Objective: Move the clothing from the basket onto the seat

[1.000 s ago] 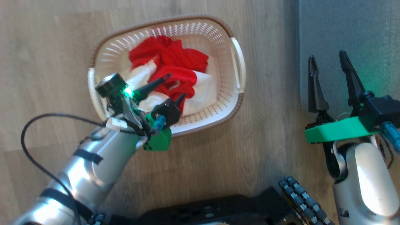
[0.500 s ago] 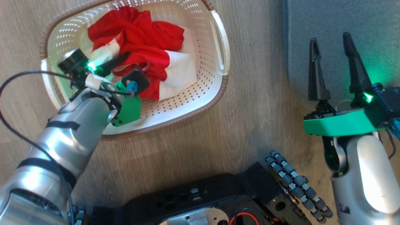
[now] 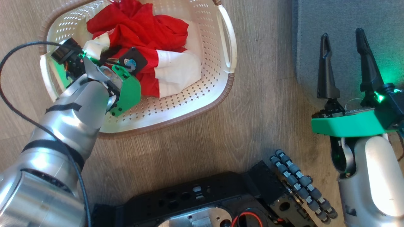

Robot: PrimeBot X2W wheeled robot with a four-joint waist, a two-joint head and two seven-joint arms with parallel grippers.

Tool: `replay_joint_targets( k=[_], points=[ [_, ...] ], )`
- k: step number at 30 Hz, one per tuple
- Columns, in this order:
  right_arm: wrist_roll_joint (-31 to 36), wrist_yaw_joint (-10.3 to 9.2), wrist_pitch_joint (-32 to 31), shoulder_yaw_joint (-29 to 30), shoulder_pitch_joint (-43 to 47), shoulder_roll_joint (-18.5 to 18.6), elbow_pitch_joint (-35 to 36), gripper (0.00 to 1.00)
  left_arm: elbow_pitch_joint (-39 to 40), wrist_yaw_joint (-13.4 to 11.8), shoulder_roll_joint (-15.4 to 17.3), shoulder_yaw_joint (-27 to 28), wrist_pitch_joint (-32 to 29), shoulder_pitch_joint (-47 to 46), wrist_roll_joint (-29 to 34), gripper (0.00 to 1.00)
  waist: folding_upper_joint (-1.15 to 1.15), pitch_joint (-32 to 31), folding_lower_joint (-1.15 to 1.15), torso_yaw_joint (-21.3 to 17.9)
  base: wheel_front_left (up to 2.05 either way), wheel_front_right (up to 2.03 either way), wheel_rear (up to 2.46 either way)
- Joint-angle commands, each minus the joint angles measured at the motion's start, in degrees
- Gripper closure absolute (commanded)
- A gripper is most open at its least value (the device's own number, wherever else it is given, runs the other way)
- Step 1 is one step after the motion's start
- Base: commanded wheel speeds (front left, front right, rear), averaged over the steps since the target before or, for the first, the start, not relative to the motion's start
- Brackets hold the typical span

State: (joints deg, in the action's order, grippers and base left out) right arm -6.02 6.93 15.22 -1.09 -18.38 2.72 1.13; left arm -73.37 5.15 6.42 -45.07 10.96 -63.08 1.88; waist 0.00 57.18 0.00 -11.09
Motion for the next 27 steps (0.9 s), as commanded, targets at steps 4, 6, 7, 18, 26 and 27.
replay_joint_targets(
  k=[4,6,7,18,26,27],
  points=[
    [-0.31,0.56,-0.22,-2.56,2.29,0.16,-0.71,0.0,-0.23,0.66,0.3,0.86,-1.39,0.42,-1.37,0.0,0.0,0.08,0.0,-0.09,0.0,0.0,0.0],
    [-0.18,0.56,-0.22,-2.61,2.3,0.16,-0.6,0.0,-0.33,0.83,-0.04,0.9,-1.67,0.26,-1.87,0.0,0.0,0.21,0.0,-0.06,0.0,0.0,0.0],
    [-0.14,0.56,-0.22,-2.59,2.27,0.16,-0.58,0.0,-0.36,0.95,-0.24,1.02,-1.67,0.24,-2.25,0.0,0.0,0.25,0.0,-0.03,0.0,0.0,0.0],
    [2.03,0.56,-0.22,-0.78,1.63,0.16,-0.53,0.0,-0.53,1.98,-1.36,1.59,1.2,1.02,-5.99,1.0,0.0,-0.45,0.0,0.82,0.0,0.0,0.0],
    [2.58,0.56,-0.22,1.25,-1.22,0.16,-2.36,0.0,-0.37,1.81,-1.91,3.03,3.67,1.98,-8.83,1.0,0.0,-3.67,0.0,1.91,0.0,0.0,0.0],
    [2.81,0.56,-0.22,1.31,-1.31,0.16,-2.72,0.0,-0.2,1.81,-2.05,3.28,3.8,2.51,-9.29,1.0,0.0,-4.68,0.0,2.12,0.0,0.0,0.0]
  ],
)
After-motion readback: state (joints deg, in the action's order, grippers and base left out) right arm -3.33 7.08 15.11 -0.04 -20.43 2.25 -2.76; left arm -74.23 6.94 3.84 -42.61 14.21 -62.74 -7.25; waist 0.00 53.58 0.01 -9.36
